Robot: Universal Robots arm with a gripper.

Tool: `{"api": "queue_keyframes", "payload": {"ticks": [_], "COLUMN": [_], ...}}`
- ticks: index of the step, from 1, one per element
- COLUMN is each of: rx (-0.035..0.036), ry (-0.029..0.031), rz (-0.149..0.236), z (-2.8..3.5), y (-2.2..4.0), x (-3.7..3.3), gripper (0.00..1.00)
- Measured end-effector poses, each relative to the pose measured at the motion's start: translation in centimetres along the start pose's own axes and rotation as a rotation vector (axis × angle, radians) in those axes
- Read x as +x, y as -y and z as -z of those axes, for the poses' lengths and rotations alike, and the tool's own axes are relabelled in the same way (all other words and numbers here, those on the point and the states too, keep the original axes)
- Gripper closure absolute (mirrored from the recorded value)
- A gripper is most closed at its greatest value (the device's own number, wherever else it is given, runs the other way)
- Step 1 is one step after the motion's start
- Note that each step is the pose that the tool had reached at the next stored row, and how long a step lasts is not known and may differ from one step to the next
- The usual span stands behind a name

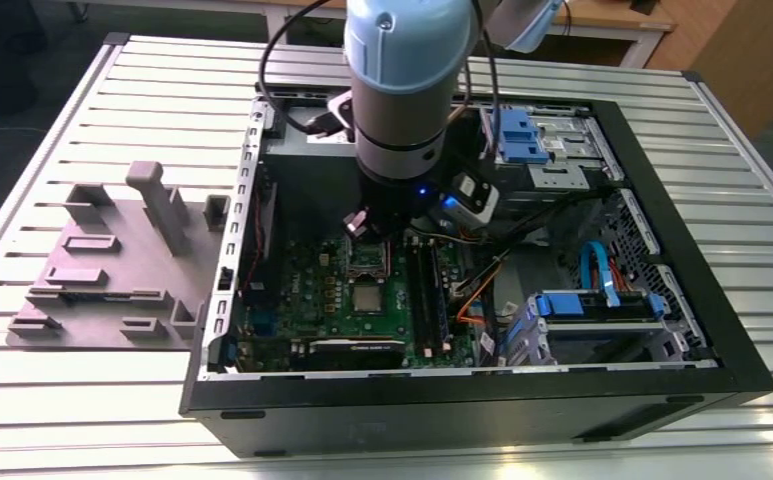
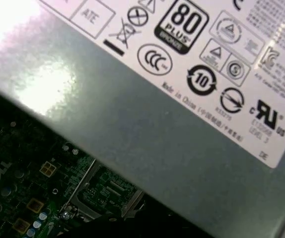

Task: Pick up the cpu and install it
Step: 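Close the cpu cover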

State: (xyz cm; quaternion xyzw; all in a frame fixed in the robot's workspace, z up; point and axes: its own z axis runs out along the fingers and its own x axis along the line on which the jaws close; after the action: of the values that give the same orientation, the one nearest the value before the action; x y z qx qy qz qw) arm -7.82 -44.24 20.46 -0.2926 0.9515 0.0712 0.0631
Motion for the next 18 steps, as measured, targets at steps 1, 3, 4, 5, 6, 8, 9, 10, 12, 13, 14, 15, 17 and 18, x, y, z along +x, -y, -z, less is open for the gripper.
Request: {"api": "queue_keyframes", "payload": {"ticks": [1,3,4,5,6,8,9,10,12,13,14,15,17,18], "rx": [0.0003,0.0010,0.0012,0.0014,0.0014,0.0015,0.0016,0.0017,0.0019,0.0019,0.0020,0.0021,0.0023,0.0023], "ry": [0.0006,0.0016,0.0018,0.0018,0.0020,0.0022,0.0024,0.0025,0.0028,0.0029,0.0030,0.0032,0.0033,0.0034], "rz": [0.000,0.000,0.000,0.000,0.000,0.000,0.000,0.000,0.000,0.000,0.001,0.001,0.001,0.001], "z": [0.00,0.03,0.06,0.13,0.20,0.37,0.44,0.53,0.72,0.82,0.90,0.99,1.16,1.25], "y": [-0.03,-0.09,-0.11,-0.11,-0.12,-0.13,-0.13,-0.13,-0.11,-0.09,-0.07,-0.06,-0.03,-0.02], "x": [0.05,0.13,0.15,0.15,0.14,0.13,0.13,0.13,0.14,0.15,0.16,0.17,0.17,0.17], "gripper": [0.90,0.90,0.90,0.90,0.90,0.90,0.90,0.90,0.90,0.90,0.90,0.90,0.90,0.90]}}
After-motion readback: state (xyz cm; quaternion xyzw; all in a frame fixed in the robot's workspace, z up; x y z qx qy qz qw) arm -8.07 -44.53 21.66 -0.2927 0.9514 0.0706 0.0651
